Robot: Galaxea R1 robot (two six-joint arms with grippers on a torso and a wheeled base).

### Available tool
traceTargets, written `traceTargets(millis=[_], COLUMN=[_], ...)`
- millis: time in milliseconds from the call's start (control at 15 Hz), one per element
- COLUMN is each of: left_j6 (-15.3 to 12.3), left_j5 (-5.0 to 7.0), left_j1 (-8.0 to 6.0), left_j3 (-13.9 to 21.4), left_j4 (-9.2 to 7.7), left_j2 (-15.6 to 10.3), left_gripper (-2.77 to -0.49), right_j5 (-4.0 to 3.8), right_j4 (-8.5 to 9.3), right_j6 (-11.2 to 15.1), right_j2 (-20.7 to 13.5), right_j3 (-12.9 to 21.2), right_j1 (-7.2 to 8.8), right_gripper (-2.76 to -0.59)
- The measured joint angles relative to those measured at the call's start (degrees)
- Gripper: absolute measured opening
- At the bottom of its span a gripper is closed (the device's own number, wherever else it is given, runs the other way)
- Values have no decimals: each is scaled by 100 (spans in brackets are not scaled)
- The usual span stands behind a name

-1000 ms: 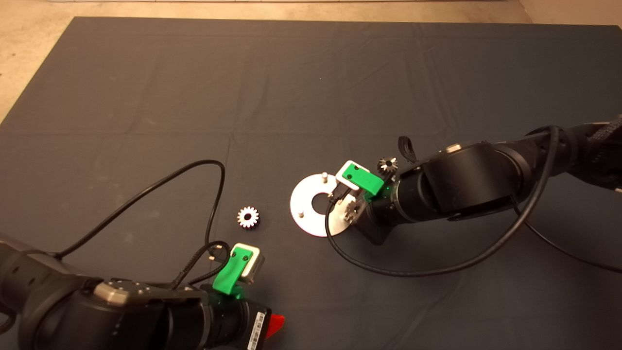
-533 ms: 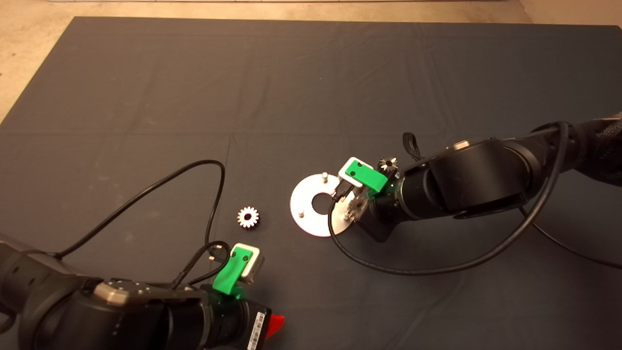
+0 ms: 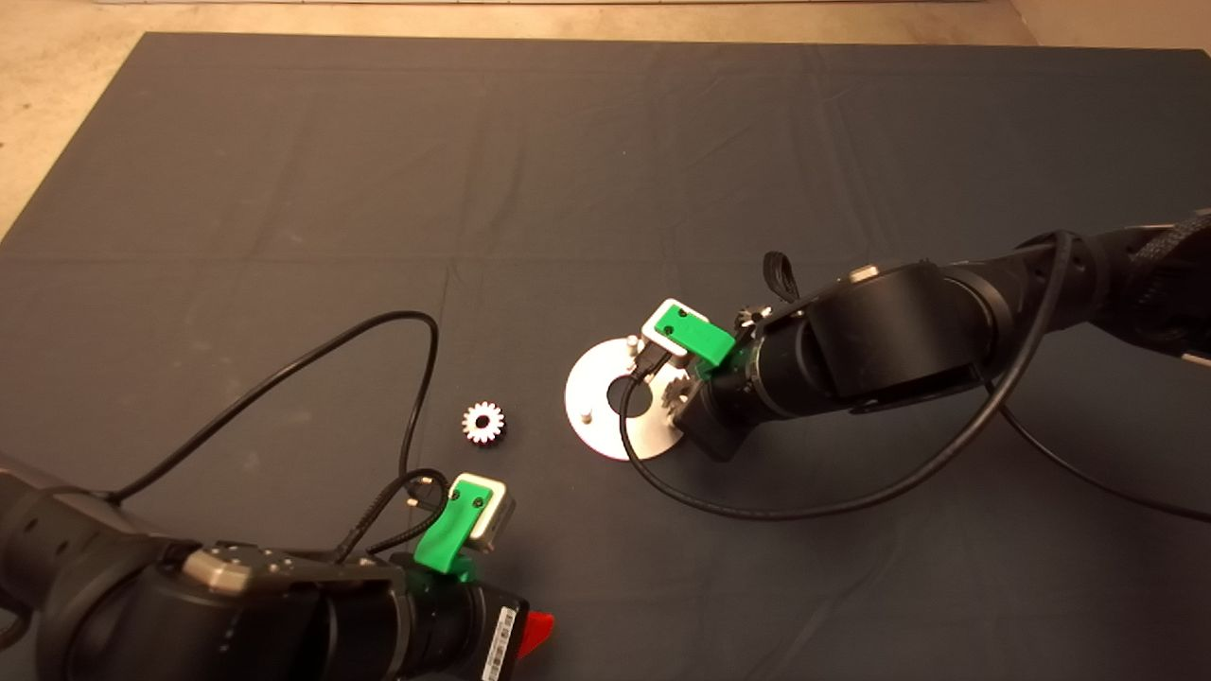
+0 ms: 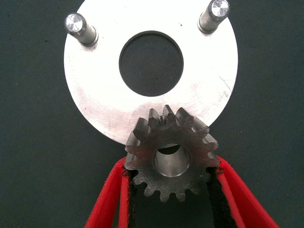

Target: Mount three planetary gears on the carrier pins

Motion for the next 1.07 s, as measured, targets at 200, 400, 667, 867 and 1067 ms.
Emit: traceTargets(millis=[200, 400, 667, 867, 1067], left_j6=[0, 0, 0, -2, -20], left_j5=[0, 0, 0, 0, 2], left_j1=[0, -38, -82, -137, -191], left_j3=[0, 0, 0, 0, 0], left_j4=[0, 0, 2, 2, 4], left_j2=[-1, -1, -4, -4, -4], left_gripper=[-134, -134, -134, -134, -134], right_j5=[5, 0, 2, 5, 5], right_j4=[-1, -1, -4, -23, -43], right_j6=[-2, -2, -5, -9, -24], right_j2=[25, 24, 28, 30, 44], right_j3=[-40, -62, -73, -86, -130], right_j1=[-21, -118, -129, -189, -239], right_gripper=[-254, -254, -254, -254, -252])
